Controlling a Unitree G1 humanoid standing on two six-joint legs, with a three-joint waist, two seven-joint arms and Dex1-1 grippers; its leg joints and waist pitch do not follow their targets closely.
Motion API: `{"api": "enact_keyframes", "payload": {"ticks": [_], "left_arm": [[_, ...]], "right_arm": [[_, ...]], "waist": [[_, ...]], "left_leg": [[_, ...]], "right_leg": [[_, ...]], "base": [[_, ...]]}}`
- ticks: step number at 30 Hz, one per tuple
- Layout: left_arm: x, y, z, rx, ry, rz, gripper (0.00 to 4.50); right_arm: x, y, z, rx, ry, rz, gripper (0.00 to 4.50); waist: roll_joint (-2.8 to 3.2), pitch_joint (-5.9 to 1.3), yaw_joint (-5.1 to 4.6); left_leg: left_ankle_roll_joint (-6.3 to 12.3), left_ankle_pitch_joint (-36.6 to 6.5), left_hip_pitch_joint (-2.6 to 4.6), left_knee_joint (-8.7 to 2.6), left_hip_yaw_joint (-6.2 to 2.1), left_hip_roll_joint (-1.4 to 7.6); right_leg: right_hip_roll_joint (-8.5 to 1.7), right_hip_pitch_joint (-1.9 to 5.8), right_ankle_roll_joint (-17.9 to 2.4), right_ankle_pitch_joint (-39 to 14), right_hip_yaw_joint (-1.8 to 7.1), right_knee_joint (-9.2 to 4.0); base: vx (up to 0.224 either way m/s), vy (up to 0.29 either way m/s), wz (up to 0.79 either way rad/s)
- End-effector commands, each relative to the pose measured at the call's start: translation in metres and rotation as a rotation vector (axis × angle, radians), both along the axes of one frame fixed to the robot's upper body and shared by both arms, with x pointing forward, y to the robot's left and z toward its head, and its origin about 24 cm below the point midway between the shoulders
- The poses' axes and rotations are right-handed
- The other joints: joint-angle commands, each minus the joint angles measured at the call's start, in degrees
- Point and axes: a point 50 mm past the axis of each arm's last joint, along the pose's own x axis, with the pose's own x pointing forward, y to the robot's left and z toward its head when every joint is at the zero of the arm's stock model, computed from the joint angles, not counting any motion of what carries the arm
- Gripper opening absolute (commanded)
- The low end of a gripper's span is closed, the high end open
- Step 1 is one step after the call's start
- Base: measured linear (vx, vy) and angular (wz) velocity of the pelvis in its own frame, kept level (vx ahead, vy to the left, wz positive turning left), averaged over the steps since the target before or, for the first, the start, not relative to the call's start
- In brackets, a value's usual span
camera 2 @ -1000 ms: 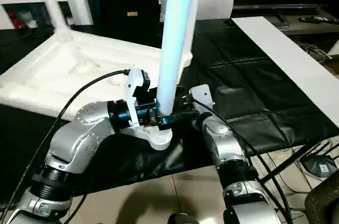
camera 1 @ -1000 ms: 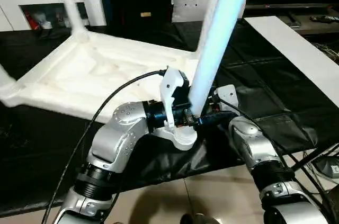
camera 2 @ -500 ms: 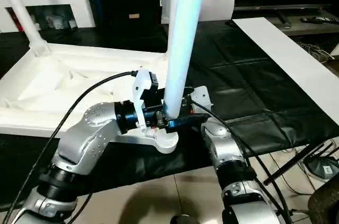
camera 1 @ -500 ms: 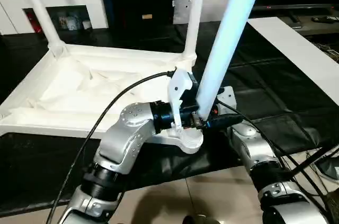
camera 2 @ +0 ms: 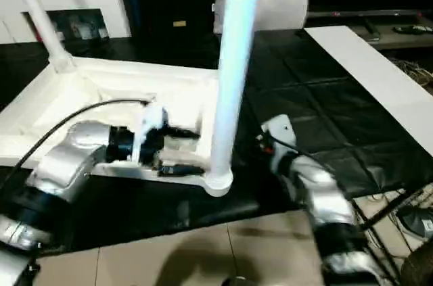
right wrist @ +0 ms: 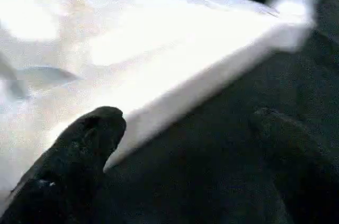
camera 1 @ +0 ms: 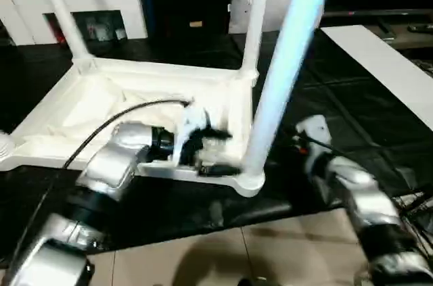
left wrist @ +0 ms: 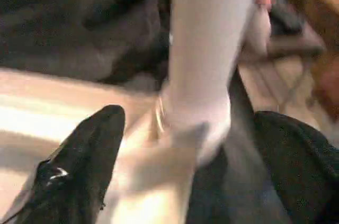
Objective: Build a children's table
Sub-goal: Rotate table base, then rotate leg to tighten
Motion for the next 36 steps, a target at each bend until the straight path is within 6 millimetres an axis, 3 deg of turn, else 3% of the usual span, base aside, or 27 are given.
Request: {"api": "enact_keyframes", "payload": {"ticks": [1, 4, 9, 11, 18, 26, 36], "left_arm": [[0.005, 0.005, -0.001, 0.083, -0.036, -0.041, 3.92], [0.009, 0.009, -0.004, 0.128, -0.042, -0.054, 3.75], [0.012, 0.01, -0.014, 0.171, 0.0, -0.1, 3.29], [0.013, 0.009, -0.015, 0.176, 0.003, -0.104, 3.08], [0.016, 0.002, -0.027, 0.192, -0.001, -0.114, 2.55], [0.019, -0.002, -0.031, 0.196, -0.011, -0.117, 1.9], [0.022, -0.004, -0.031, 0.192, 0.004, -0.145, 0.98]], "right_arm": [[-0.009, -0.005, 0.006, -0.023, 0.004, 0.087, 4.5], [-0.018, -0.009, 0.008, -0.032, 0.026, 0.158, 4.5], [-0.039, -0.015, 0.013, -0.036, 0.109, 0.294, 4.5], [-0.041, -0.015, 0.013, -0.037, 0.119, 0.301, 4.5], [-0.057, -0.015, 0.017, -0.031, 0.198, 0.382, 4.5], [-0.062, -0.014, 0.02, -0.027, 0.216, 0.406, 4.5], [-0.067, -0.012, 0.021, -0.016, 0.235, 0.423, 4.5]], "waist": [[0.5, -4.36, 0.33], [0.37, -4.45, 1.22], [0.06, -4.37, 1.9], [-0.07, -4.41, 1.84], [-0.22, -4.47, 2.45], [-0.2, -4.63, 3.09], [-0.1, -4.55, 3.92]], "left_leg": [[3.15, -14.0, 0.23, -3.99, -0.23, 0.77], [3.27, -13.4, 0.28, -3.91, -0.2, 0.74], [3.77, -12.8, 0.18, -3.83, -0.18, 0.74], [3.61, -12.2, -0.2, -3.94, -0.37, 0.85], [4.19, -11.7, 0.01, -3.78, -0.33, 0.64], [4.2, -10.9, 0.1, -3.96, -0.37, 1.0], [4.1, -10.7, 0.13, -4.08, -0.41, 1.08]], "right_leg": [[-3.04, 3.65, -9.0, -21.8, 2.56, -4.72], [-3.16, 3.74, -7.7, -23.7, 2.61, -4.94], [-3.39, 3.76, -6.7, -26.4, 2.38, -5.32], [-3.56, 3.92, -6.8, -26.5, 2.23, -5.27], [-3.41, 3.8, -4.6, -28.7, 1.91, -6.04], [-3.73, 3.87, -6.4, -24.5, 1.98, -5.56], [-3.9, 4.03, -6.1, -25.1, 1.92, -5.69]], "base": [[0.0, 0.0, 0.0], [0.0, 0.0, 0.0], [0.0, 0.0, 0.0], [0.0, 0.0, 0.0], [0.0, 0.0, 0.0], [0.0, 0.0, 0.0], [0.0, 0.0, 0.0]]}}
